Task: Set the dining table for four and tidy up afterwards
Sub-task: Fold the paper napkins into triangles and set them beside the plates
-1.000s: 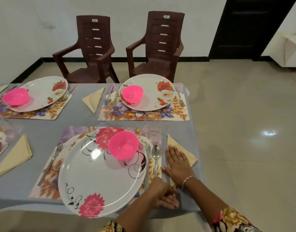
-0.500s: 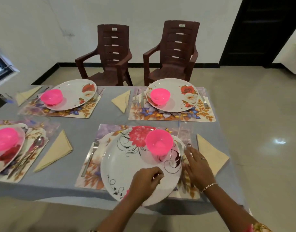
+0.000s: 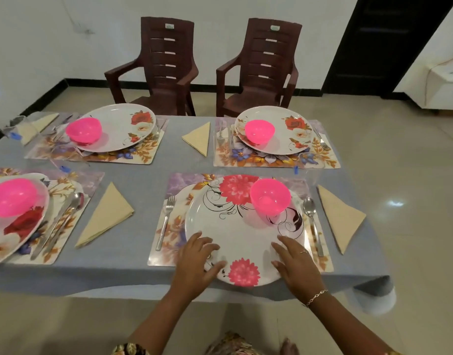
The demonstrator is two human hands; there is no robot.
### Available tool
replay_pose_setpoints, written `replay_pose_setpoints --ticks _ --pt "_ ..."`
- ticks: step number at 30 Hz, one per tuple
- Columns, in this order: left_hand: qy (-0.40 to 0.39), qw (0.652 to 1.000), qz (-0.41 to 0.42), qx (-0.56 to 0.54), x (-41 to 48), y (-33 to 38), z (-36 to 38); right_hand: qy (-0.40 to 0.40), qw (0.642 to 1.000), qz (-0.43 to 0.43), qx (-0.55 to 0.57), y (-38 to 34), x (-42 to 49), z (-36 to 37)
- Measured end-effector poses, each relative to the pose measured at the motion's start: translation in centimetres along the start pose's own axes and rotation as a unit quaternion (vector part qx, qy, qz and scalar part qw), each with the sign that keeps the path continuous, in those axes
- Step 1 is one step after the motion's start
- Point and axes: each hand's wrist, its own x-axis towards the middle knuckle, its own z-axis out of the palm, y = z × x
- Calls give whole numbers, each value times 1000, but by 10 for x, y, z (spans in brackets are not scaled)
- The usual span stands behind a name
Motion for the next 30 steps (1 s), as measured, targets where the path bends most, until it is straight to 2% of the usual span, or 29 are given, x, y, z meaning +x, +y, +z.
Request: replay_pose_setpoints --ticks 3,9,13,23,30 --pt "-67 997 10 40 -7 -5 1 -10 1000 0 -10 -13 -10 2" --pt "-204 969 -37 133 -13 -5 1 -80 996 19 -36 -18 -25 16" --pt "-221 960 -53 166 -12 -3 4 -87 996 22 -26 -18 -22 21" --pt "-225 958 -68 165 -7 0 2 -107 993 18 -40 -13 -10 29" --pt "-238 948 -53 204 2 4 -1 -127 992 25 -8 -11 3 32"
